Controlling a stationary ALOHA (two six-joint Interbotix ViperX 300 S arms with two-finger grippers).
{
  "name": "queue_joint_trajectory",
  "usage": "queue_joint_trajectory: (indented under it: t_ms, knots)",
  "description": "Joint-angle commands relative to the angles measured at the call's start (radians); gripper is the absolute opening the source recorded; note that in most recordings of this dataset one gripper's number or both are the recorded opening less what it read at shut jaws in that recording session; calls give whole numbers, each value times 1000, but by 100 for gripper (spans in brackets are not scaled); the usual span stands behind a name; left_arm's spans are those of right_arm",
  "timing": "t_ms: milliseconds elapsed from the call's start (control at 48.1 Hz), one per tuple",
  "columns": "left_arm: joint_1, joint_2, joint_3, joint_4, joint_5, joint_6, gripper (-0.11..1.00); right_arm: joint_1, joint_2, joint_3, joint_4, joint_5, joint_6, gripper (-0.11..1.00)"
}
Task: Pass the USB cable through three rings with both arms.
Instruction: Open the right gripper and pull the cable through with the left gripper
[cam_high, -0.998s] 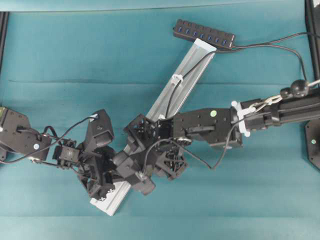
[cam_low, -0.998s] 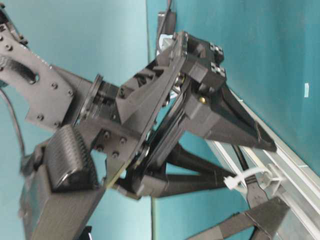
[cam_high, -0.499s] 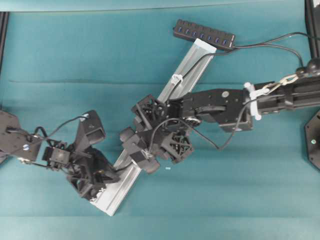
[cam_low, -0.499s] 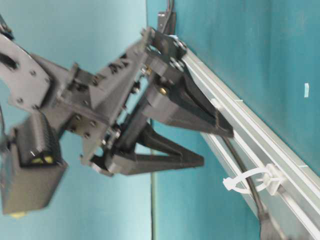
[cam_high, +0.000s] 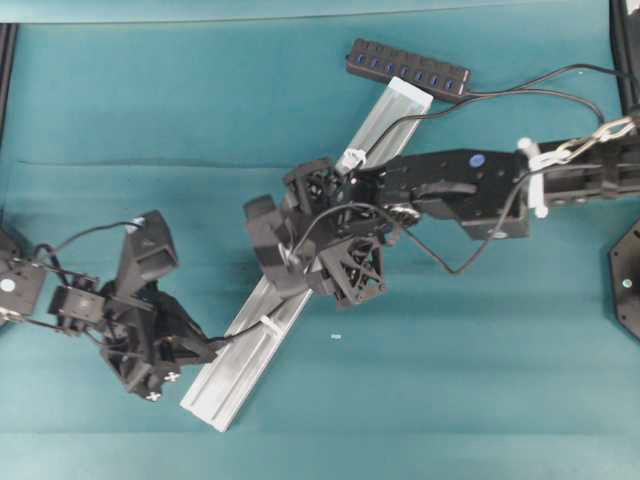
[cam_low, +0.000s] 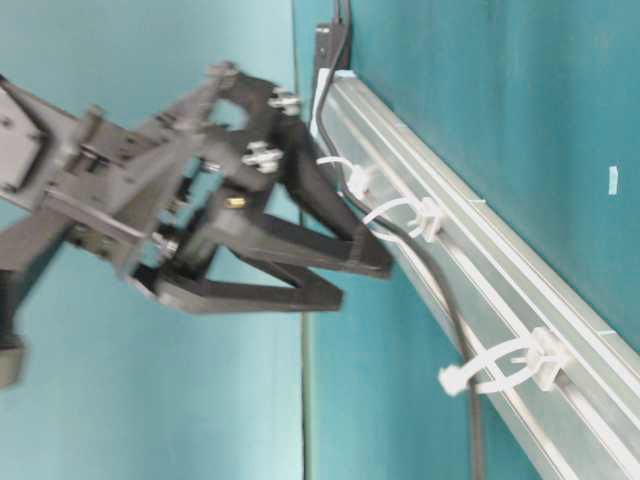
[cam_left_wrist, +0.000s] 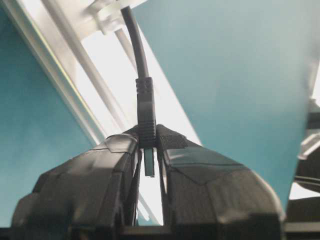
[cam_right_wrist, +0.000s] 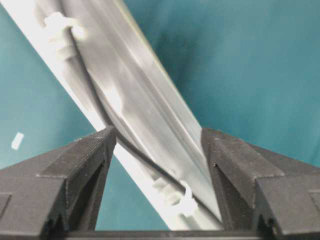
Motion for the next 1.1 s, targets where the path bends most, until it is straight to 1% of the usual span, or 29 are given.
queue_joint_trajectory:
  t_ms: [0,208,291,437,541,624,769,1081]
  knots:
    - [-6,-109,2,2,5,0,9,5,-29,-5,-2,6,25,81]
    - [-8,-161,8,3,126,-2,9,2,-84,5,-2,25,31,79]
    - [-8,-186,8,3,166,-2,9,3,-109,11,-2,32,44,79]
    - [-9,-230,17,2,201,-2,9,8,-152,17,-2,64,114,79]
    - [-11,-252,28,3,204,-2,9,6,-176,32,-2,87,172,79]
    - [-11,-267,35,2,204,-2,9,8,-190,52,-2,91,195,79]
    - [-11,-291,46,3,204,-5,9,8,-212,78,-2,87,201,79]
    - [-11,-345,57,2,206,-6,9,8,-219,83,-2,80,201,79]
